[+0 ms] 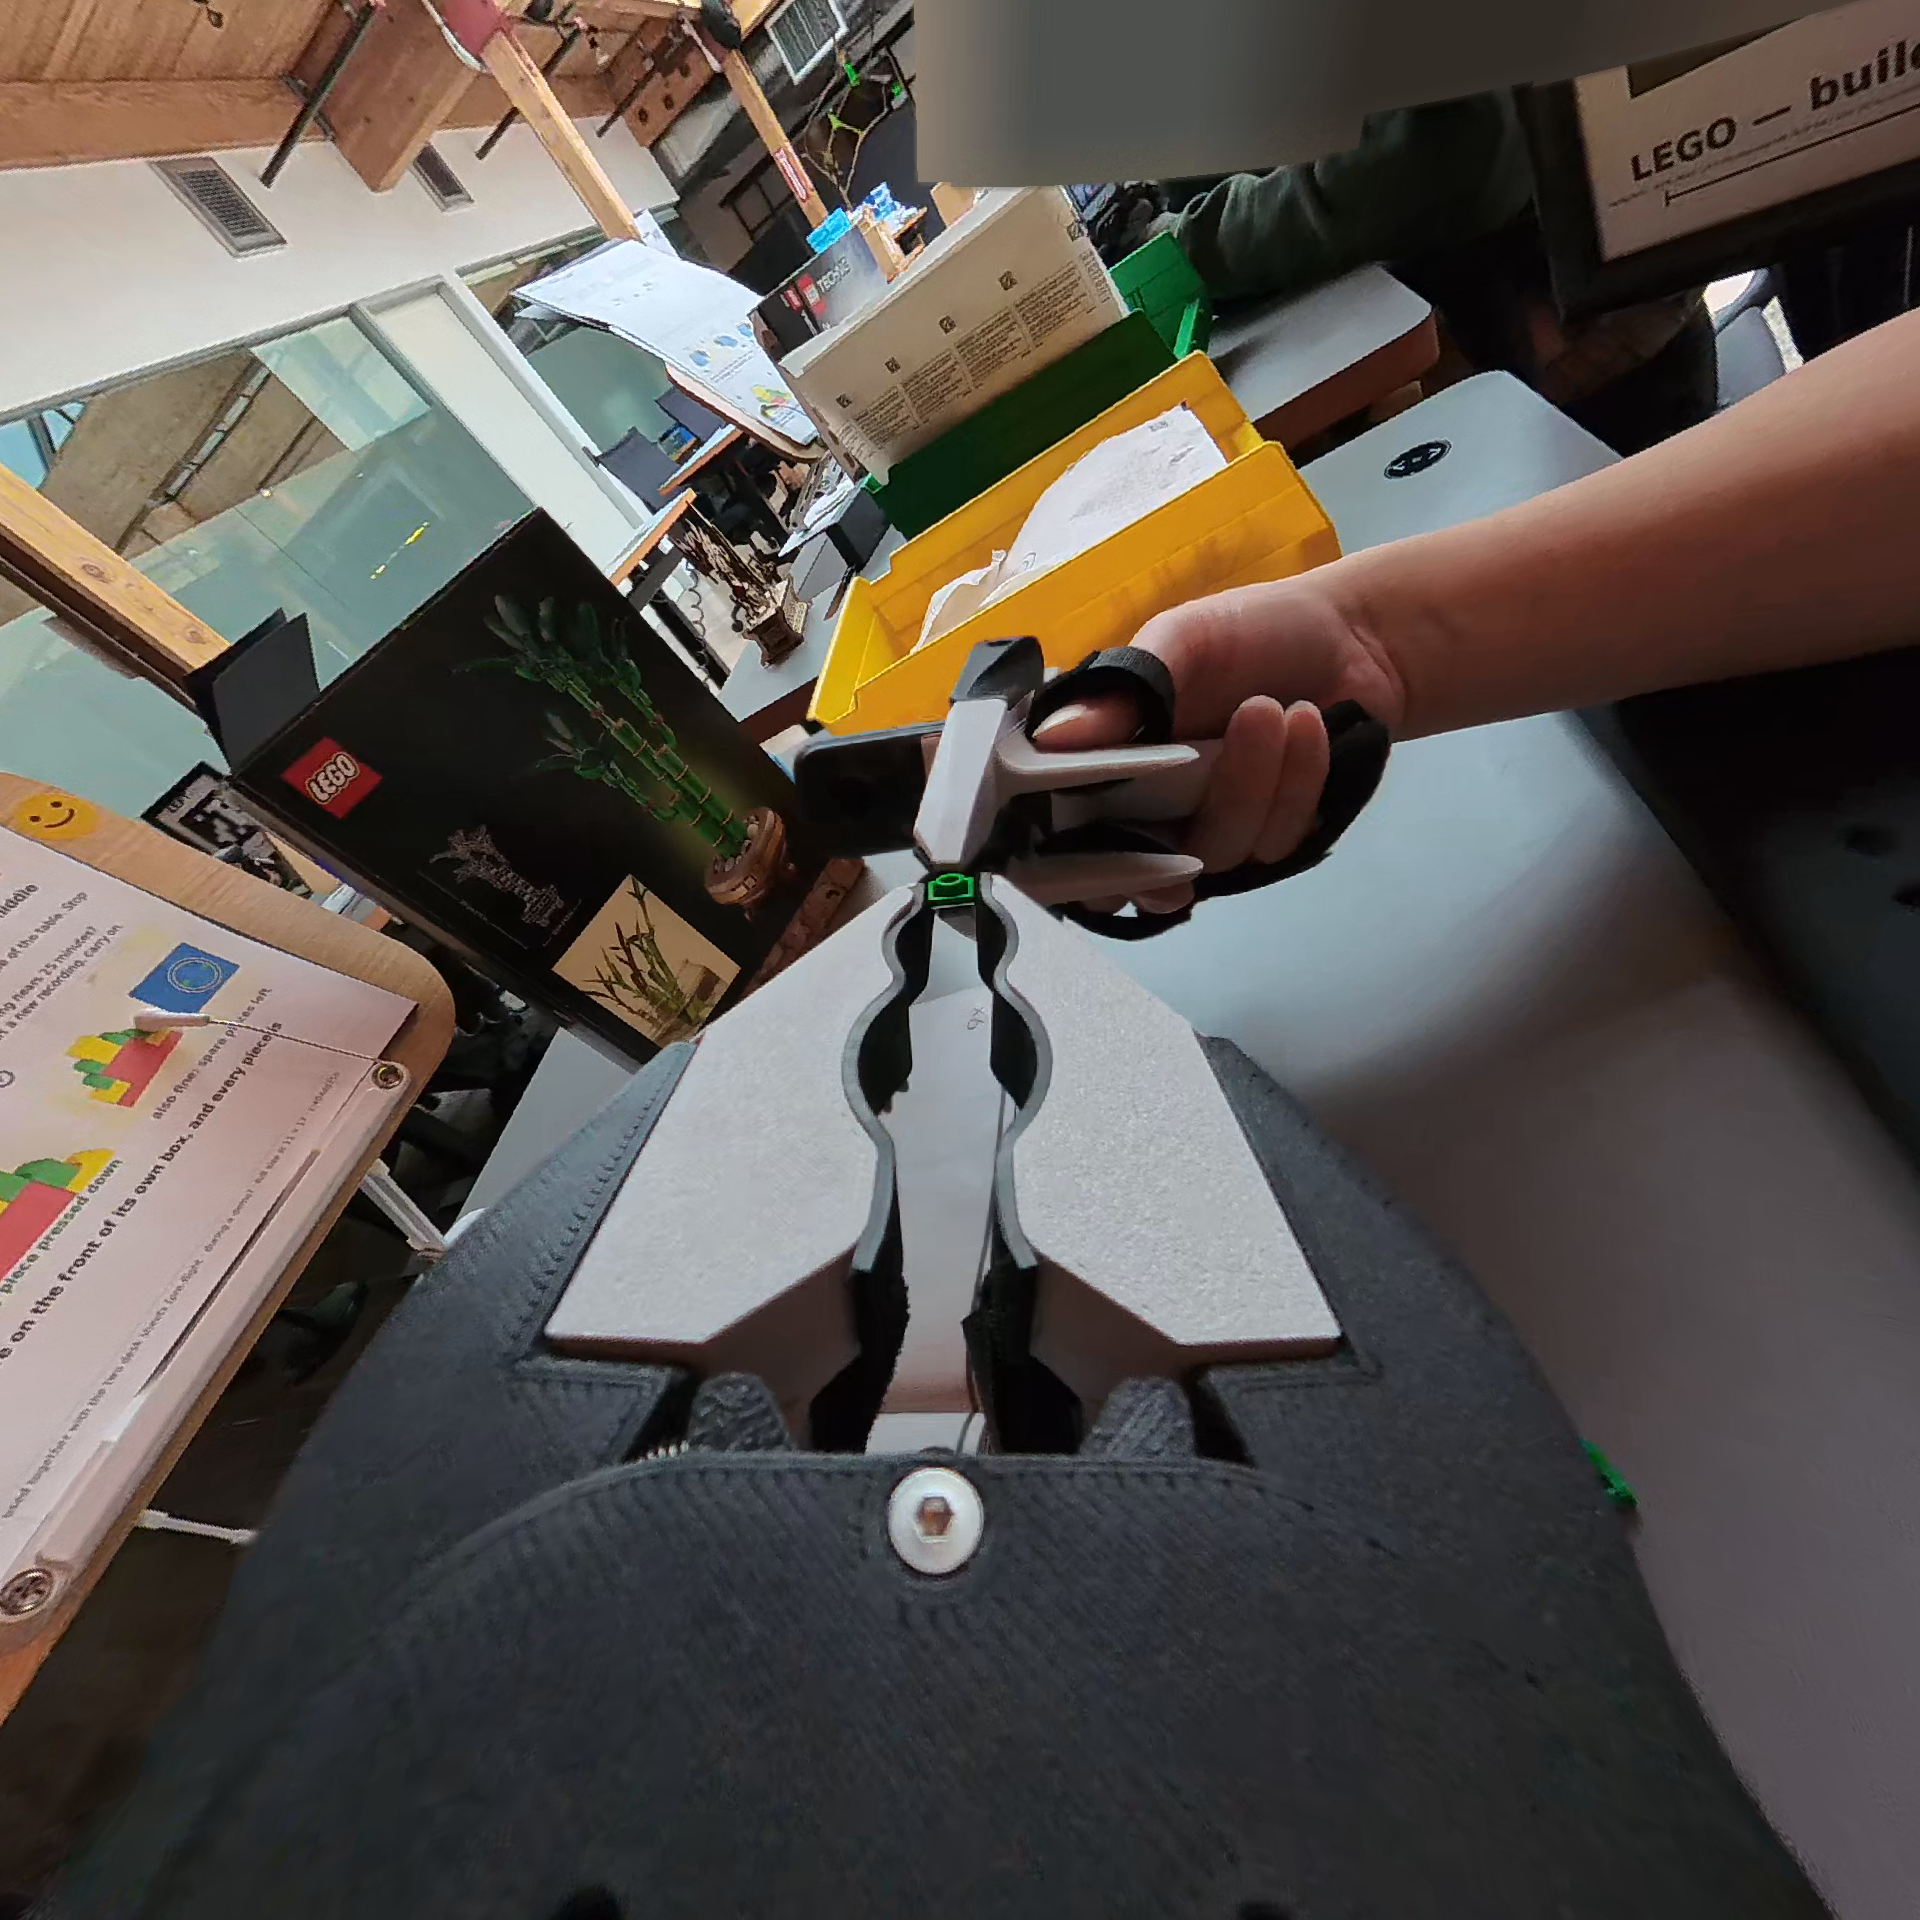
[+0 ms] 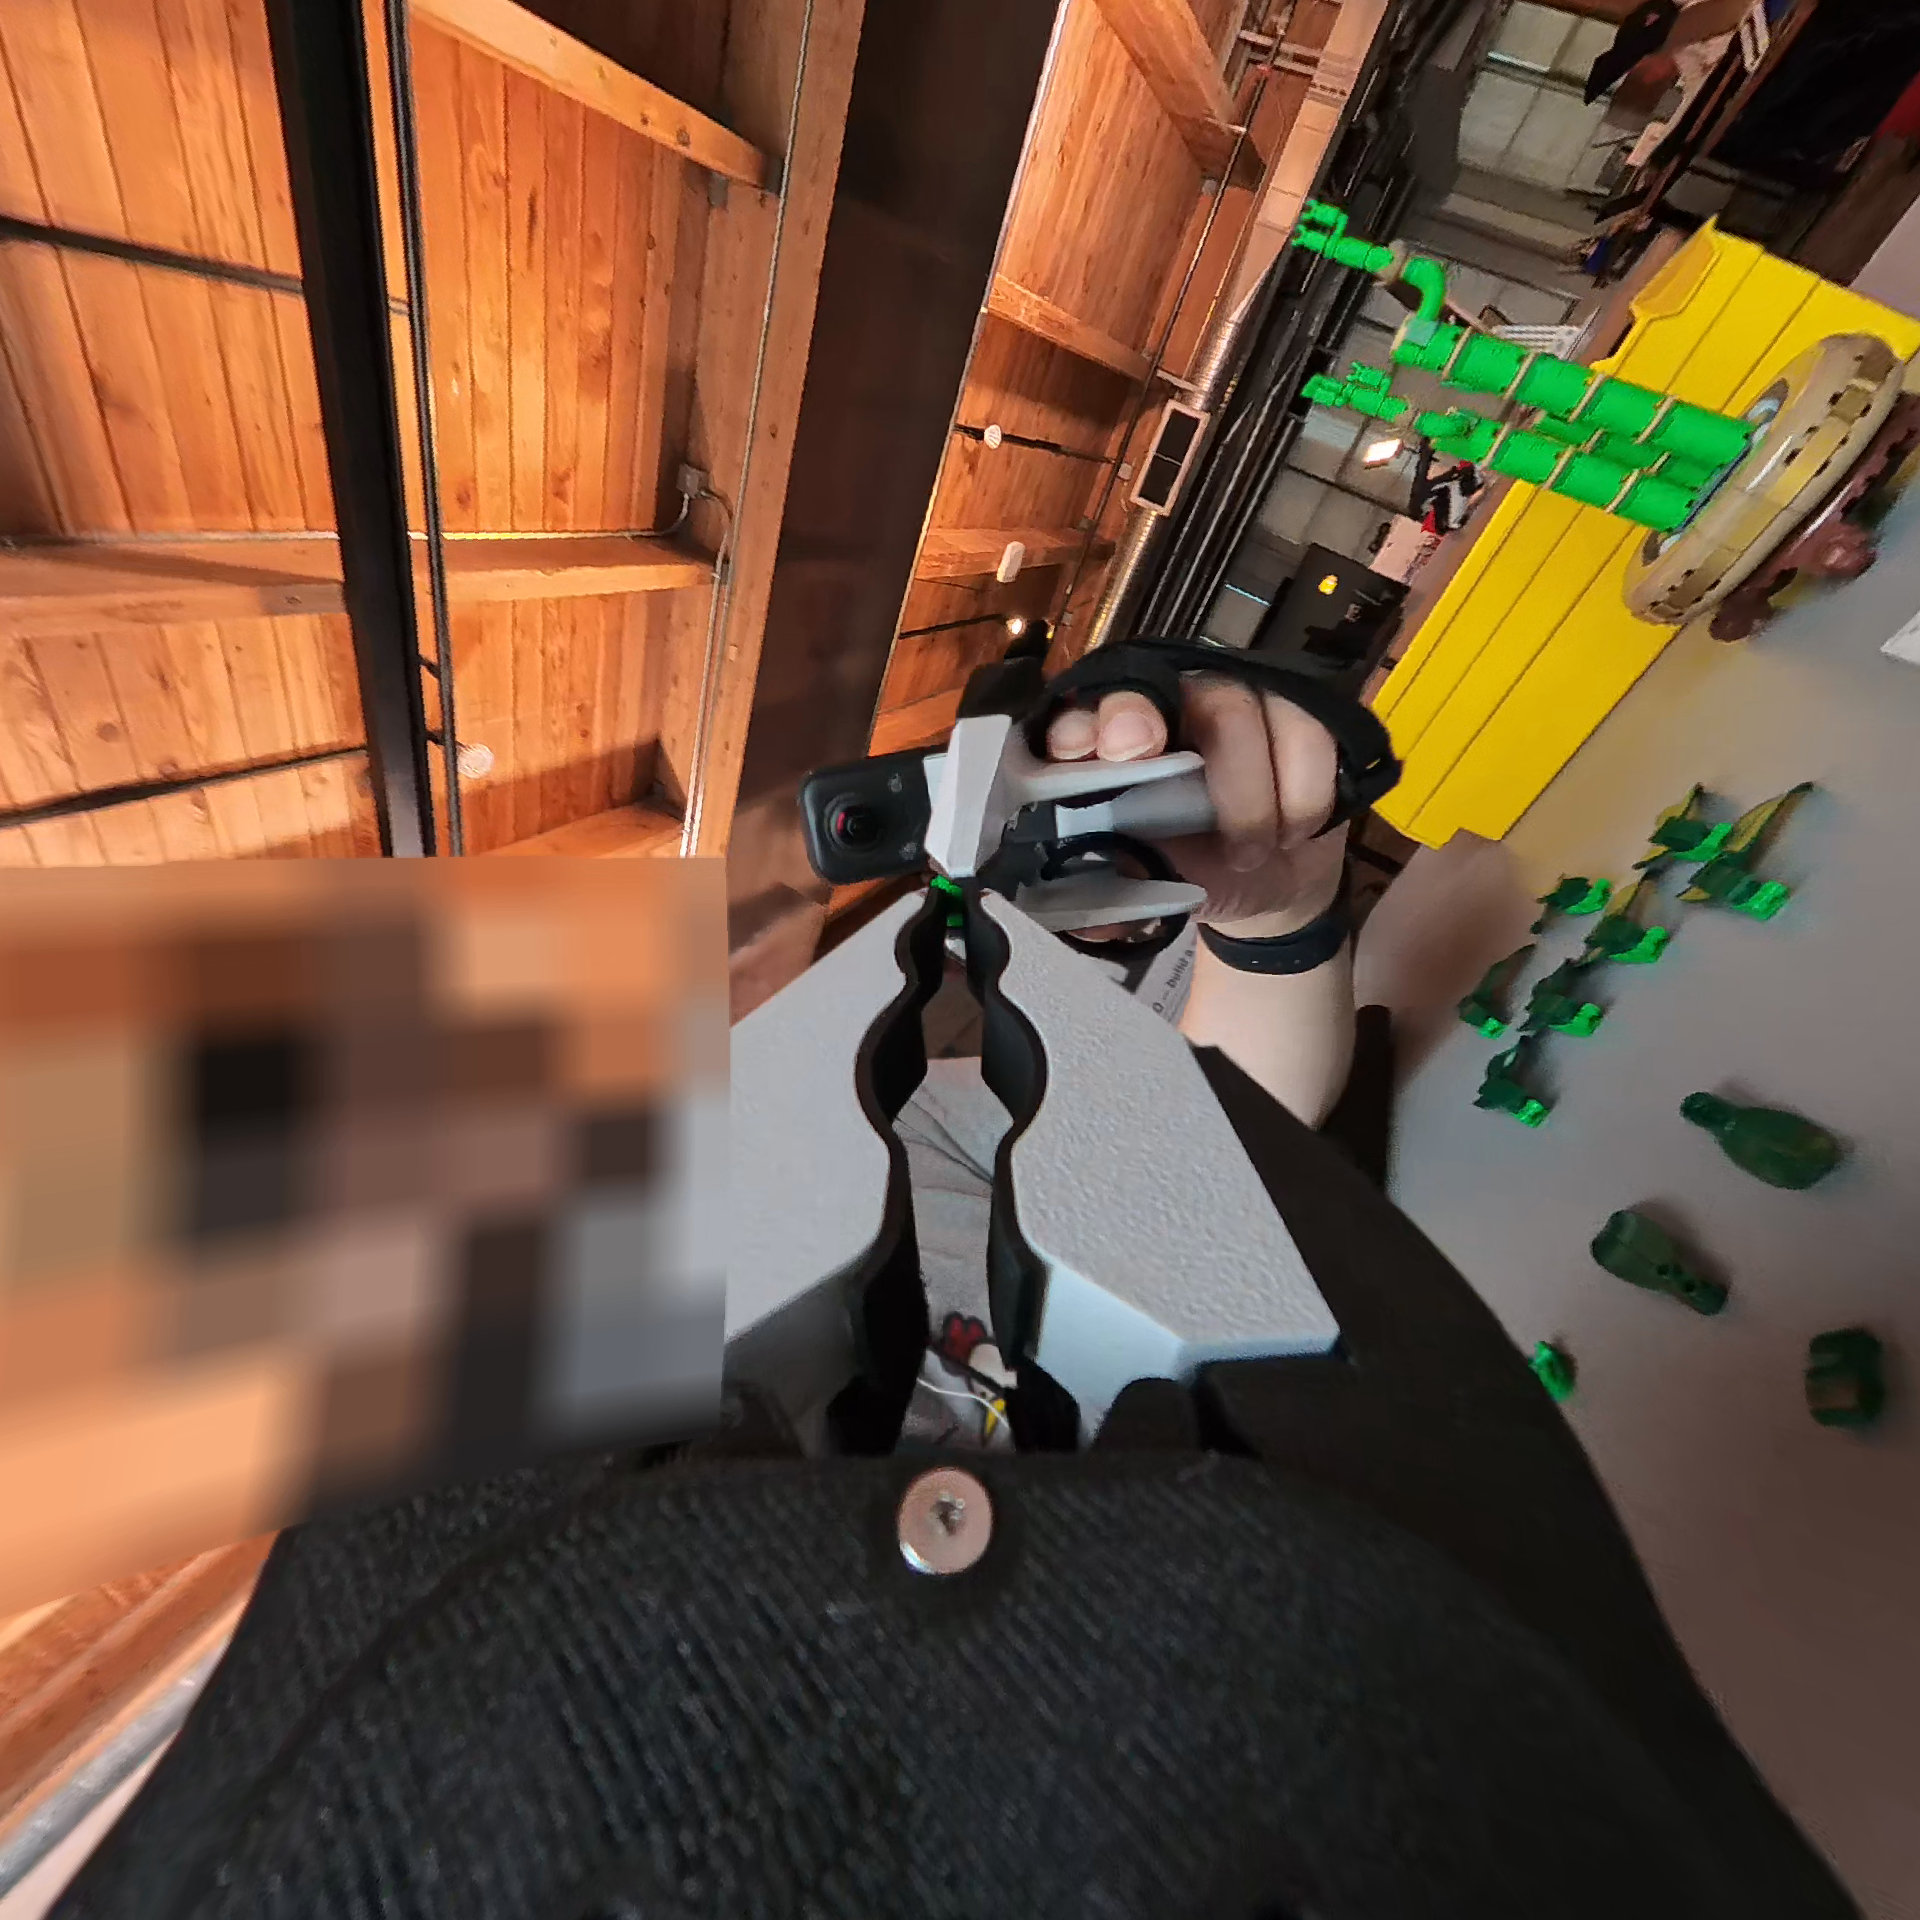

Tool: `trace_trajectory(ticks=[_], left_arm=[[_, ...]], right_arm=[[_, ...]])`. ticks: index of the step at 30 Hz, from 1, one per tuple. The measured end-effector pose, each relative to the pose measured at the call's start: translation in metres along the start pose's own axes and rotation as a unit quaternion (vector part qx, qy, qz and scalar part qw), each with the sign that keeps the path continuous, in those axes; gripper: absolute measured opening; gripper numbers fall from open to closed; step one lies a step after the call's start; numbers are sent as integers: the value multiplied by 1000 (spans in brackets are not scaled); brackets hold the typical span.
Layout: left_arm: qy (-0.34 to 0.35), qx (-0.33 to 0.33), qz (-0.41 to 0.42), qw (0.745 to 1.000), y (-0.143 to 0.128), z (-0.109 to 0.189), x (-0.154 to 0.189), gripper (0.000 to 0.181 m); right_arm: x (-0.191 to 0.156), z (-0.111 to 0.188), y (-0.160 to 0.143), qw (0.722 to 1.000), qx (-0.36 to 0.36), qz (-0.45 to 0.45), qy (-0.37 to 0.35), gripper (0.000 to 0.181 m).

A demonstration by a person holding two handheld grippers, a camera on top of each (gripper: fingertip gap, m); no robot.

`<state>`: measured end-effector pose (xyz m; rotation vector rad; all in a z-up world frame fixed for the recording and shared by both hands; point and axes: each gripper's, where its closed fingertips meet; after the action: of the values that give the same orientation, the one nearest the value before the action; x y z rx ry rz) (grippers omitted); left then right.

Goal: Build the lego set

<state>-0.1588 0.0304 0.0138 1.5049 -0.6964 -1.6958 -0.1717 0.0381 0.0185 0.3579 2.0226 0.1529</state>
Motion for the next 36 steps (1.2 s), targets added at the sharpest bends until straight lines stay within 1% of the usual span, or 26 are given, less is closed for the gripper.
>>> trace_trajectory(ticks=[28,36], left_arm=[[9,8,21,1000,1,-1,-4,6],[12,4,14,1000,-1,-2,-3,6]], right_arm=[[-4,-3,2,999,13,-13,27,0],[-2,-2,2,1000,13,-6,16,0]])
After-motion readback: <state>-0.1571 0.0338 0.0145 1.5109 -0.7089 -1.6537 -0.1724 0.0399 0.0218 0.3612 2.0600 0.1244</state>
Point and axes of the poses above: each gripper's, where its closed fingertips meet, z back along the fingers, y out of its top, x = y × z across the jaws, and after that the axes turned 3 degrees about -z, right-handed
